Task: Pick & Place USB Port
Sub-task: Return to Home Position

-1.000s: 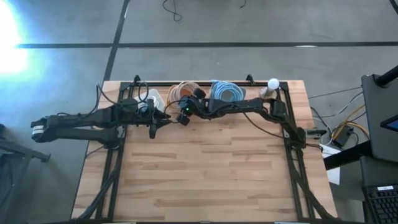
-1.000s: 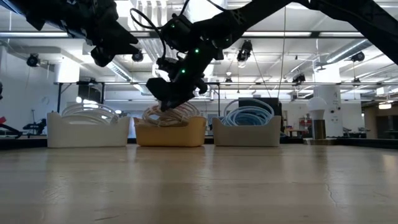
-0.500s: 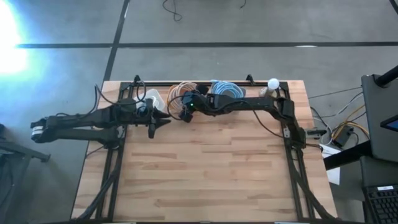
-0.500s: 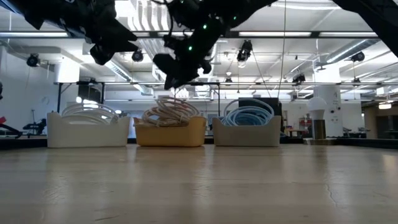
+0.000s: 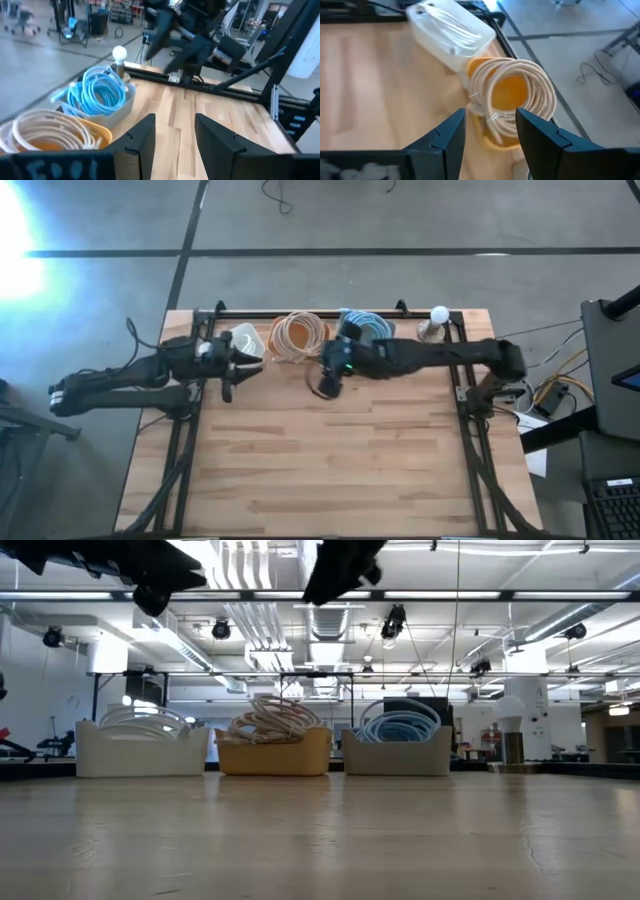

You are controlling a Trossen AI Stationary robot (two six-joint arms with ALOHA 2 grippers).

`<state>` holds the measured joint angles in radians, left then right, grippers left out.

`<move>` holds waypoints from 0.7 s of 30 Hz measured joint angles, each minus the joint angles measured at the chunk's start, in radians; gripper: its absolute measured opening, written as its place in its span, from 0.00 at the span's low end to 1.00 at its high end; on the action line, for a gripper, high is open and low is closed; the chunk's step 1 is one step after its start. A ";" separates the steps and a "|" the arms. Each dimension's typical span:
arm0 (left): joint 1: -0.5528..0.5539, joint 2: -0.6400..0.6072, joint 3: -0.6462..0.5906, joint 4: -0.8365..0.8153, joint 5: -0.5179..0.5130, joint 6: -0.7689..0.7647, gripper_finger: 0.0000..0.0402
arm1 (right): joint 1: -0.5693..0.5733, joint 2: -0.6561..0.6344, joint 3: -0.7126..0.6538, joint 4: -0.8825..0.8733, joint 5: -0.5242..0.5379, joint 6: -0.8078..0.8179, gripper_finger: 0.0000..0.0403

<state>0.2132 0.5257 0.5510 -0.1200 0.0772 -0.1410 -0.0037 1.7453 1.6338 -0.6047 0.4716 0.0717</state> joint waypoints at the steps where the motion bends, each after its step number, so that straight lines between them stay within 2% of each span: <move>1: -0.001 -0.016 0.000 -0.009 0.000 0.016 0.34 | 0.015 -0.037 -0.036 0.002 -0.001 0.003 0.42; 7: -0.001 -0.095 -0.005 -0.097 -0.001 0.148 0.34 | 0.090 -0.272 -0.311 0.068 -0.001 0.048 0.41; 13: -0.002 -0.169 -0.104 -0.053 -0.063 0.206 0.34 | 0.121 -0.529 -0.608 0.259 -0.024 0.069 0.40; 17: -0.002 -0.216 -0.203 0.063 -0.111 0.190 0.34 | 0.121 -0.680 -0.787 0.409 -0.139 0.003 0.41; 21: -0.002 -0.251 -0.282 0.171 -0.110 0.192 0.34 | 0.122 -0.807 -0.937 0.546 -0.241 -0.053 0.40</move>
<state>0.2115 0.2744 0.2690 0.0515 -0.0330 0.0511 0.1181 0.9387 0.6970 -0.0582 0.2302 0.0191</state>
